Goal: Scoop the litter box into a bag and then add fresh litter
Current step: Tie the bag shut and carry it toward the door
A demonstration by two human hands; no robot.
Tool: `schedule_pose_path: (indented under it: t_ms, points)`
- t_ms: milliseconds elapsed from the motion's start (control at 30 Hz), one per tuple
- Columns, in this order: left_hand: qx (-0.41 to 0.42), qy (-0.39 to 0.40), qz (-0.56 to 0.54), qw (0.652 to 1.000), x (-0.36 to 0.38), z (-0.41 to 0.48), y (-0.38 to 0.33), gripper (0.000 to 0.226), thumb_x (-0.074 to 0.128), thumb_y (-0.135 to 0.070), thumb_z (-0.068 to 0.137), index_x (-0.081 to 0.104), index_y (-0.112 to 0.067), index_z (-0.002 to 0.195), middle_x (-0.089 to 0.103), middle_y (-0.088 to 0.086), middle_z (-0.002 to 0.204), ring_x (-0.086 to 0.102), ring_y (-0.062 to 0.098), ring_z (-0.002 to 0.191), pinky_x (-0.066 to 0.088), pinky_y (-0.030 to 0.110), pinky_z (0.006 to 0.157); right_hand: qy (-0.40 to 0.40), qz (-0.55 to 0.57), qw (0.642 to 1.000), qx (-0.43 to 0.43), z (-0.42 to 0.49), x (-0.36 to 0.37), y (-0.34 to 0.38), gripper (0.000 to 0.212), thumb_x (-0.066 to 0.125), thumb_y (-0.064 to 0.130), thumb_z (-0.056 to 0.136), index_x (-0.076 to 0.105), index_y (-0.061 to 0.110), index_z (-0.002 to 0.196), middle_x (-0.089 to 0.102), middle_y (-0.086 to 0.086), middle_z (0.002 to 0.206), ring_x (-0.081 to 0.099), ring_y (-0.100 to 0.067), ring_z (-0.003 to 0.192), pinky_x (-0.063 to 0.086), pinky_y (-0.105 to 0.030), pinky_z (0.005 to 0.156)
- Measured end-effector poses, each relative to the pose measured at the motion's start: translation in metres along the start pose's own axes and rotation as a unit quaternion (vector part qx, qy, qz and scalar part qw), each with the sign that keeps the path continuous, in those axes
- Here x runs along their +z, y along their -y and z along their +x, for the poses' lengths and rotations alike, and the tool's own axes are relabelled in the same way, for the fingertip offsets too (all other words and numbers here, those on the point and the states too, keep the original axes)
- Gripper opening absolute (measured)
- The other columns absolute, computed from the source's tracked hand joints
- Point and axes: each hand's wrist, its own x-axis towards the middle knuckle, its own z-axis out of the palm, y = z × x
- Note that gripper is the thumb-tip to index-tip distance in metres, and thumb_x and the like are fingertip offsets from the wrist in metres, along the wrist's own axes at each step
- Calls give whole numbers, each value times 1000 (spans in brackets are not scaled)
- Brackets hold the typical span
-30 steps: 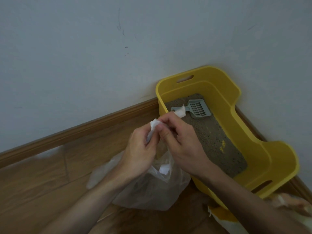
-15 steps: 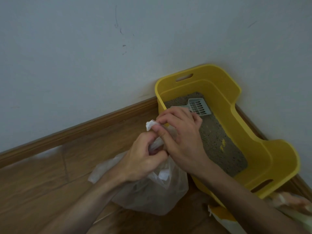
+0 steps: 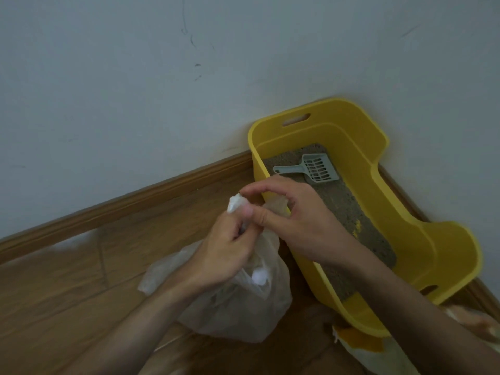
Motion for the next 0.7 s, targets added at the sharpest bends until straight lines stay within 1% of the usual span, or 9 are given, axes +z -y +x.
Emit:
schedule_pose_path:
  t_ms: [67, 133, 200, 267, 400, 500, 533, 633, 700]
  points:
    - [-1, 9, -13, 1000, -3, -1, 0, 31, 40, -33, 101, 65, -22, 85, 44, -2, 49, 36, 12, 38, 23, 24, 37, 30, -79, 996, 15, -1, -11, -3, 47, 56, 55, 85, 60, 32, 126, 59, 19, 112, 50, 7, 110, 41, -11, 88]
    - [3, 17, -20, 1000, -4, -1, -3, 33, 38, -32, 101, 68, -22, 92, 41, 0, 47, 34, 11, 36, 24, 21, 37, 34, -113, 993, 21, -3, -20, -8, 45, 55, 53, 87, 59, 31, 126, 58, 15, 110, 50, 4, 105, 43, -15, 84]
    - [-7, 21, -34, 999, -4, -1, -5, 36, 37, -28, 101, 67, -9, 103, 45, 1, 48, 39, 11, 37, 30, 20, 38, 15, -136, 990, 16, -3, -25, -13, 34, 60, 45, 90, 63, 27, 118, 58, 13, 105, 53, 1, 99, 44, -21, 79]
    - [-23, 10, -50, 998, -4, -3, -4, 36, 38, -26, 101, 67, -5, 104, 50, 1, 50, 44, 11, 40, 34, 19, 42, -1, -142, 990, 17, -3, -29, -14, 23, 64, 37, 89, 67, 24, 108, 59, 16, 98, 54, 2, 91, 42, -21, 73]
    - [-64, 12, -108, 992, -5, -6, -8, 36, 36, -20, 103, 67, -2, 101, 57, 3, 54, 50, 8, 44, 37, 13, 46, -65, -108, 992, -14, -10, -30, -6, 12, 72, 27, 84, 71, 20, 93, 65, 12, 85, 60, -6, 78, 51, -32, 65]
    - [-142, 14, -183, 973, -8, -7, -13, 37, 38, -26, 103, 71, -13, 92, 62, 8, 62, 53, 16, 54, 39, 23, 58, -106, -88, 988, -73, -23, -24, 6, 14, 74, 23, 81, 70, 18, 94, 66, 10, 88, 62, -6, 80, 52, -21, 64]
    - [-169, 10, -221, 960, -10, -6, -12, 35, 42, -28, 101, 72, -13, 91, 66, 11, 69, 58, 19, 60, 43, 28, 65, -102, -95, 985, -98, -28, -19, 9, 17, 74, 23, 81, 70, 17, 97, 67, 9, 90, 63, -4, 81, 52, -17, 65]
    - [-236, -11, -326, 916, -14, -5, -9, 31, 58, -29, 92, 66, -4, 109, 69, 19, 100, 66, 28, 92, 47, 41, 86, -53, -134, 975, -168, -42, -3, 13, 19, 73, 15, 82, 71, 12, 101, 67, 6, 96, 59, 6, 89, 48, -9, 80]
    - [-258, 8, -343, 903, -15, -5, -11, 25, 56, -24, 92, 70, -7, 102, 67, 17, 102, 63, 29, 96, 48, 41, 87, -19, -164, 966, -199, -48, 8, 7, 17, 72, 10, 84, 73, 11, 101, 69, 2, 102, 56, 3, 98, 45, -12, 91]
